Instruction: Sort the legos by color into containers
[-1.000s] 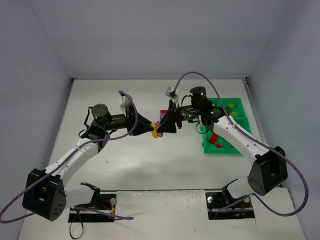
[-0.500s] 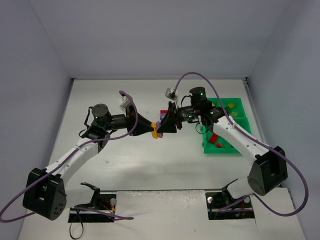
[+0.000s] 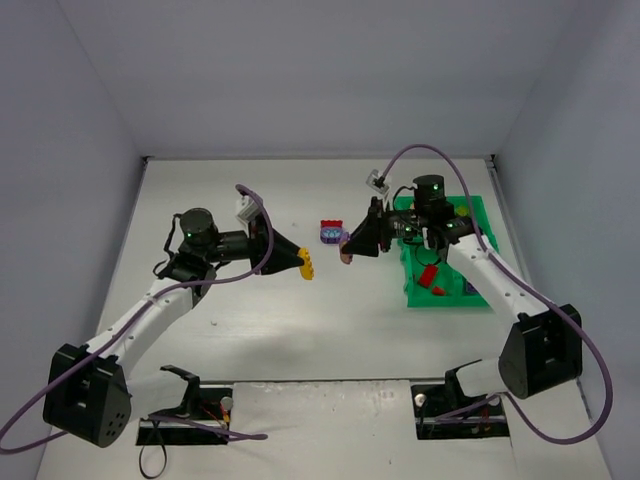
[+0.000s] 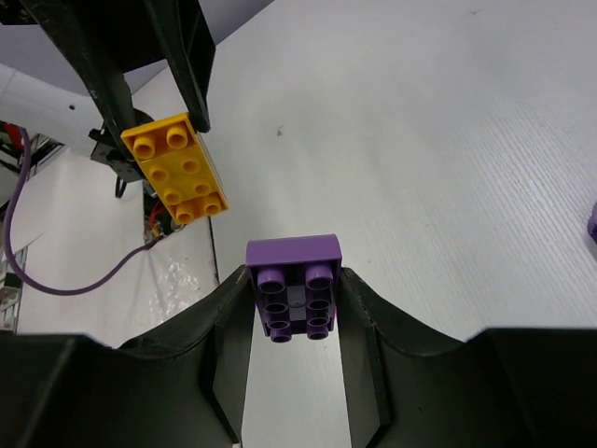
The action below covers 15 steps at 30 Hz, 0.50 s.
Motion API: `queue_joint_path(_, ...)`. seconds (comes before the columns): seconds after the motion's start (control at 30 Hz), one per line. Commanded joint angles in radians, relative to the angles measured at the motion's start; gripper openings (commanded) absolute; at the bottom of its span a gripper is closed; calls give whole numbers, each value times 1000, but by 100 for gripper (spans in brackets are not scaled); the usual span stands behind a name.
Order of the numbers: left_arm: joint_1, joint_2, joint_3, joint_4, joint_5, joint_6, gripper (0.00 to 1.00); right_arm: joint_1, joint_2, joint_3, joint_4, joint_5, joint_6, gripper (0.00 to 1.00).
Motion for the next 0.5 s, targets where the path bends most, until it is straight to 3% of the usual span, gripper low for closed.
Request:
queue_joint_path(0.0, 9, -29, 49, 20, 26, 36, 0, -54, -82, -9, 18, 65, 8, 0)
queue_joint_path(0.1, 9, -33, 83, -107, -32, 59, 0, -106, -119, -11, -55, 287, 41, 0)
queue_joint_path(0.2, 6, -33, 157, -254, -118, 70, 0, -195, -174, -32, -95, 688, 113, 0)
queue_joint_path(0.3, 0, -47, 187, -349, -236, 53, 0, -272, -237, -66, -121, 887, 213, 0)
queue_joint_path(0.33, -4, -53, 206, -383, -285, 50, 0, -319, -248, -69, -137, 1023, 245, 0)
queue_joint_path(0.47, -31, -64, 229, -421, -356, 27, 0, -440, -238, -68, -212, 1182, 321, 0)
